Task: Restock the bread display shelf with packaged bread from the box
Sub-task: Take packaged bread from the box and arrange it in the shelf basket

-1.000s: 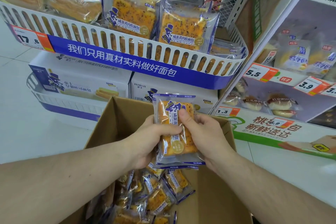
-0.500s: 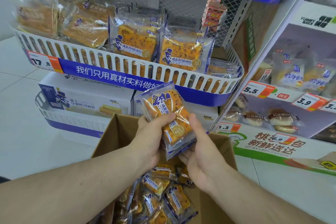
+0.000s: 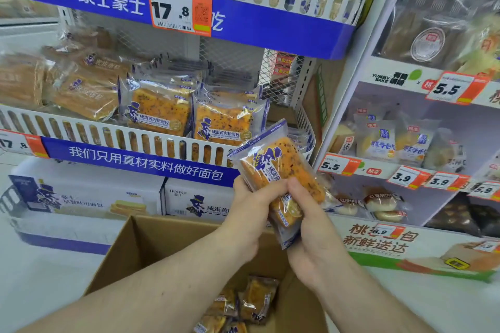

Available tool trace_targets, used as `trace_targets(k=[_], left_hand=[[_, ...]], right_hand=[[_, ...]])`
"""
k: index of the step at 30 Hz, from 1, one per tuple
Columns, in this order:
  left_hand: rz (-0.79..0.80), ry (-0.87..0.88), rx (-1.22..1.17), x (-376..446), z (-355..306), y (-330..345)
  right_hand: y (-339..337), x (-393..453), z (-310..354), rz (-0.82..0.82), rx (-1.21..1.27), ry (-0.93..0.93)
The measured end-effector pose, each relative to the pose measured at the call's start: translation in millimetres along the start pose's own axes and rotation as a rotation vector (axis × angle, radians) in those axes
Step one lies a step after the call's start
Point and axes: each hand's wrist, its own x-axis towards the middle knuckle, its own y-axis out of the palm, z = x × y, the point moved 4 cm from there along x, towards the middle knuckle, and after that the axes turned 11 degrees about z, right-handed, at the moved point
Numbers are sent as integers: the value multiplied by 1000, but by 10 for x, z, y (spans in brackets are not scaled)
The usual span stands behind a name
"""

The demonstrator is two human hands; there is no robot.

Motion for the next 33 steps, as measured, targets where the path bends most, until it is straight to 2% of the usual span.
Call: trace_targets(k=[9, 12, 15, 18, 20, 22, 25, 29, 33], left_hand=[[98, -131, 225, 332, -332, 154], [103, -173, 426, 497, -504, 200], [-111, -90, 860, 610, -786, 154], [-208, 287, 1491, 652, -1232, 240], [-204, 408, 1862, 828, -1414, 254], [-199, 336, 2053, 1126, -1540, 226], [-110, 109, 2172, 1633, -1644, 189], [37, -218, 2090, 2084, -1617, -36], [133, -283, 2004, 2242, -1601, -124]], right_hand=[[-33, 275, 414, 46, 96, -33], [6, 479, 618, 13, 65, -43], [-5, 753, 834, -44, 45, -34], [32, 1104, 1059, -66, 28, -71], [74, 1386, 1172, -64, 31, -79], [139, 1701, 1272, -81, 41, -84], [186, 2261, 1357, -105, 70, -150], [127, 2932, 1350, -202, -35, -238], [155, 3253, 1449, -237, -249, -350]])
